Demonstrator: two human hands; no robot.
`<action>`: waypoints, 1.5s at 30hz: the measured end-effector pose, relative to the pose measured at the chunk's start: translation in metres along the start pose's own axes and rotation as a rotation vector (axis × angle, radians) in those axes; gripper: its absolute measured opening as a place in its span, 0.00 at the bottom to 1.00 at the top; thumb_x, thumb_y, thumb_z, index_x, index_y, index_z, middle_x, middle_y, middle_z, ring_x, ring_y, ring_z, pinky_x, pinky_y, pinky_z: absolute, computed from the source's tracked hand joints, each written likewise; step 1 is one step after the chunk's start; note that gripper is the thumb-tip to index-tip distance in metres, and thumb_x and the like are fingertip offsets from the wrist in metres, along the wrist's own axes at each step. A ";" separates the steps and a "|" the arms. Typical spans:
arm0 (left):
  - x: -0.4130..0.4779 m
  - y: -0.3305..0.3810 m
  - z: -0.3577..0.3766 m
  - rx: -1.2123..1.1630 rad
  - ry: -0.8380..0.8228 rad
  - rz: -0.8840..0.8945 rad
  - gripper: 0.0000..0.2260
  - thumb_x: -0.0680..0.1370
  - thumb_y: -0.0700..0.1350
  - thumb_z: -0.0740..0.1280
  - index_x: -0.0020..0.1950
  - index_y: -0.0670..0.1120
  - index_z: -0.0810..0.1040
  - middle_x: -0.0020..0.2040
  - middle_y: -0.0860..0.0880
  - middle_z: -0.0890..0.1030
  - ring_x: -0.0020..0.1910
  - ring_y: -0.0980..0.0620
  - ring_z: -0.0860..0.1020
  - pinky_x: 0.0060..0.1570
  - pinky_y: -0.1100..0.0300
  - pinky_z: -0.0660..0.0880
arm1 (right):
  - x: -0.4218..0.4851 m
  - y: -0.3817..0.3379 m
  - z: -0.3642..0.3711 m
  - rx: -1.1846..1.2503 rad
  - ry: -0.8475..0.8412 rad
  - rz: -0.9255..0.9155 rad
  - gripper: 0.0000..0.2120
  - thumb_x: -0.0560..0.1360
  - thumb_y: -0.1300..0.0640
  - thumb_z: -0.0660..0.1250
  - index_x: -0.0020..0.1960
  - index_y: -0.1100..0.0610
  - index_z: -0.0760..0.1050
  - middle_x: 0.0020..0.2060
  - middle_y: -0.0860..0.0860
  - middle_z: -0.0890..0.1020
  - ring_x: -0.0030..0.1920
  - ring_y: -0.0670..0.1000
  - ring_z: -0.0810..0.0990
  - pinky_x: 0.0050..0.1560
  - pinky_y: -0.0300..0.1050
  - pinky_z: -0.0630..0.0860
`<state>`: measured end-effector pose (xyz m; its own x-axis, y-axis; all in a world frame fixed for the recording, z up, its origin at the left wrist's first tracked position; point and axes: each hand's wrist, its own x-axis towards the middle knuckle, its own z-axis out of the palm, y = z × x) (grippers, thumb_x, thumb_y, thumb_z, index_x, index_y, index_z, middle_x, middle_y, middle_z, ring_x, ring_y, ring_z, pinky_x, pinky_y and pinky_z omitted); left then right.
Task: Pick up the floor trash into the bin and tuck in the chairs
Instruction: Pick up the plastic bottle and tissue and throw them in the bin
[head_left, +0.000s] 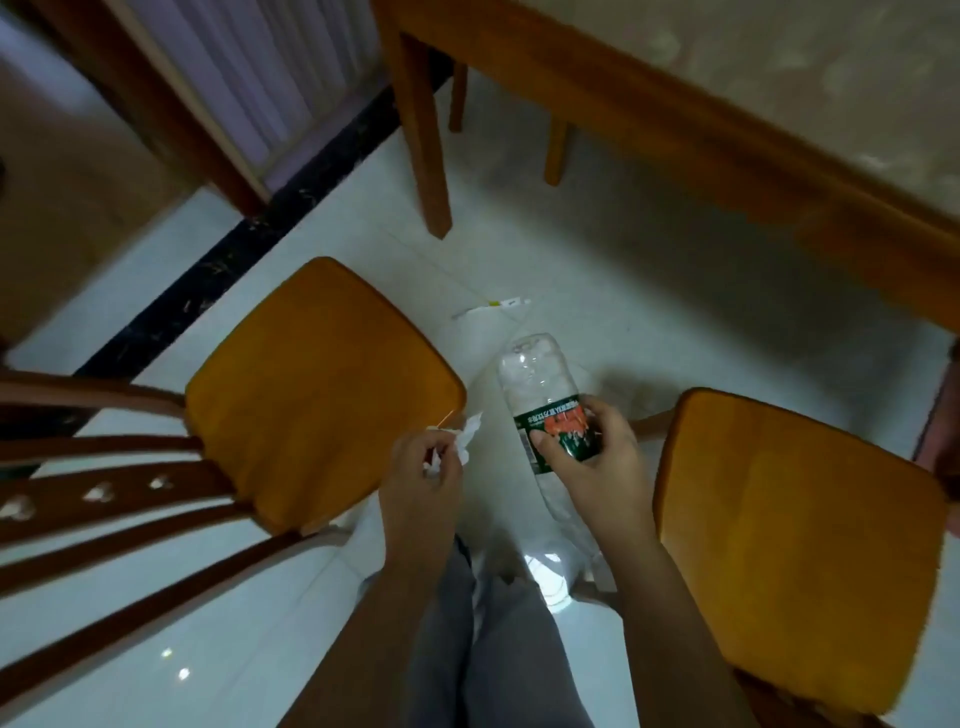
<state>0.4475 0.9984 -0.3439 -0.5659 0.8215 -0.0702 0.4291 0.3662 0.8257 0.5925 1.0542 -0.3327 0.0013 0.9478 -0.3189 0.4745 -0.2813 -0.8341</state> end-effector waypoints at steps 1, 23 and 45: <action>-0.010 0.002 -0.017 -0.014 0.005 0.009 0.04 0.74 0.35 0.67 0.45 0.43 0.78 0.41 0.52 0.75 0.40 0.60 0.73 0.42 0.80 0.67 | -0.011 -0.010 0.001 -0.042 -0.036 -0.038 0.26 0.68 0.50 0.72 0.63 0.51 0.68 0.52 0.46 0.73 0.50 0.45 0.74 0.46 0.37 0.74; -0.277 -0.157 -0.402 -0.065 0.632 -0.298 0.17 0.72 0.31 0.68 0.40 0.55 0.72 0.40 0.54 0.76 0.41 0.62 0.74 0.37 0.76 0.68 | -0.336 -0.101 0.218 -0.493 -0.779 -0.469 0.24 0.68 0.50 0.72 0.62 0.49 0.69 0.55 0.49 0.77 0.54 0.49 0.75 0.55 0.46 0.75; -0.170 -0.304 -0.629 -0.090 1.052 -0.522 0.16 0.73 0.33 0.67 0.38 0.55 0.71 0.38 0.50 0.77 0.38 0.58 0.74 0.36 0.74 0.67 | -0.381 -0.274 0.568 -0.469 -1.106 -0.709 0.23 0.68 0.51 0.72 0.60 0.49 0.69 0.52 0.50 0.78 0.49 0.48 0.77 0.48 0.41 0.72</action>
<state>-0.0301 0.4724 -0.2310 -0.9787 -0.1990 0.0505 -0.0535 0.4848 0.8730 -0.0385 0.6850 -0.2381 -0.9439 0.1950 -0.2665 0.3291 0.4876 -0.8087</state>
